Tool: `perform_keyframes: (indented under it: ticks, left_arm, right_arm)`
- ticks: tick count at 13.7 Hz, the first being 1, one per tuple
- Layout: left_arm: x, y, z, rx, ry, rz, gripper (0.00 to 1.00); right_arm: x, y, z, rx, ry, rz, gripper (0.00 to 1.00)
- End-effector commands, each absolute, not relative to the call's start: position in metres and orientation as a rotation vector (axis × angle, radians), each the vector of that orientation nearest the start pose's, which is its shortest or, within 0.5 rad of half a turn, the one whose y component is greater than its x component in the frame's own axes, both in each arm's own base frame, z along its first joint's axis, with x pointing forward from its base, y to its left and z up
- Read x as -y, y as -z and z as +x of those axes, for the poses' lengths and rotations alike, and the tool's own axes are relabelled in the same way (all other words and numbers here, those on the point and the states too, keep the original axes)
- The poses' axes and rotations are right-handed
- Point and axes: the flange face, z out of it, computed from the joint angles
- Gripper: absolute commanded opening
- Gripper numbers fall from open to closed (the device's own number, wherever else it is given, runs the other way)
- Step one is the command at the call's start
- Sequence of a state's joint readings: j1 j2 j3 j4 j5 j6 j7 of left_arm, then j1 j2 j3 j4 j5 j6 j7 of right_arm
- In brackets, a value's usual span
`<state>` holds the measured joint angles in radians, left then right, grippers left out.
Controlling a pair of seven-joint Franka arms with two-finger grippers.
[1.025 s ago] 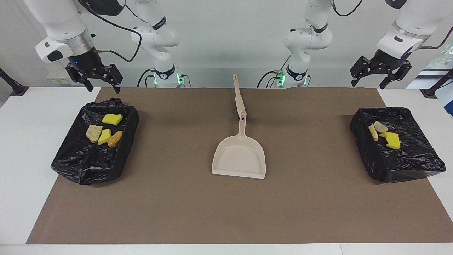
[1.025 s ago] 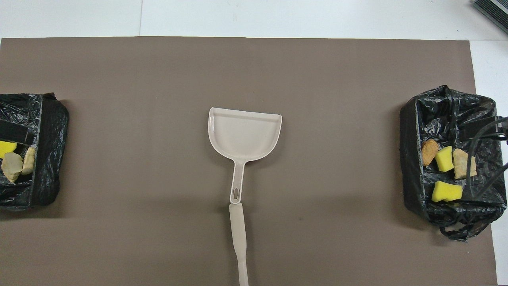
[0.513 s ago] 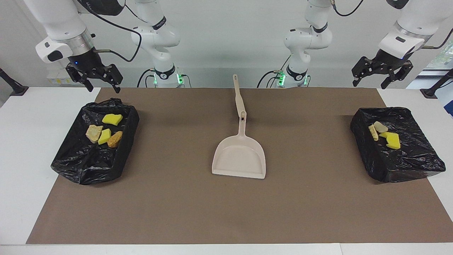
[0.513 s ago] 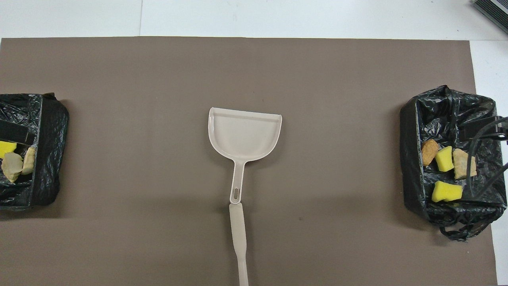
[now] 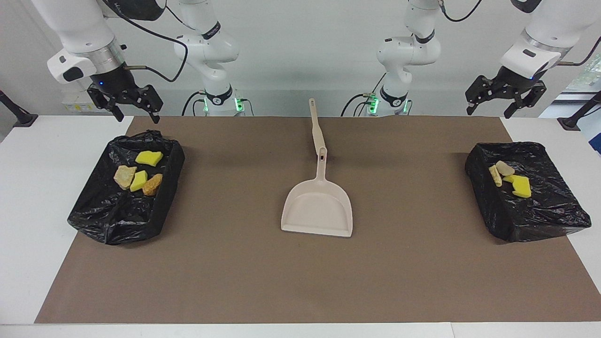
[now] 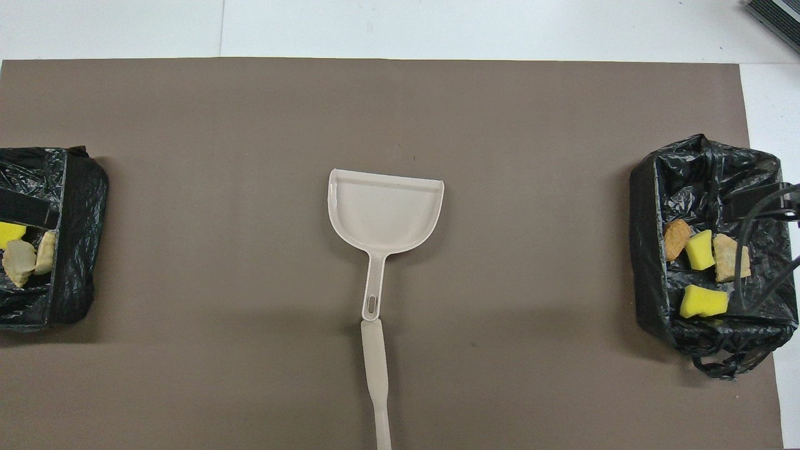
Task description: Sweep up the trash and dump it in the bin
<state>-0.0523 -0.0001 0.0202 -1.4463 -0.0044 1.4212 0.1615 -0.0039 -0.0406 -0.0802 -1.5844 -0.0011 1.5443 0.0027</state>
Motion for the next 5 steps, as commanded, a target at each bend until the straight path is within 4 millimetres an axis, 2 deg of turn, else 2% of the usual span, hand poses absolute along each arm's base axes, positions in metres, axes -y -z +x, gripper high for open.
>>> perform_keyframes:
  ticks: [1, 5]
  left_arm:
    - [0.0182, -0.6698, 0.5295, -0.327, -0.042, -3.117, 1.0]
    - [0.0166, -0.6706, 0.5291, -0.327, -0.039, -3.117, 1.0]
  right_arm:
    - [0.0458, -0.6415, 0.534, -0.12, 0.008, -3.131, 1.0]
    - [0.0458, -0.6415, 0.534, -0.12, 0.008, -3.131, 1.0]
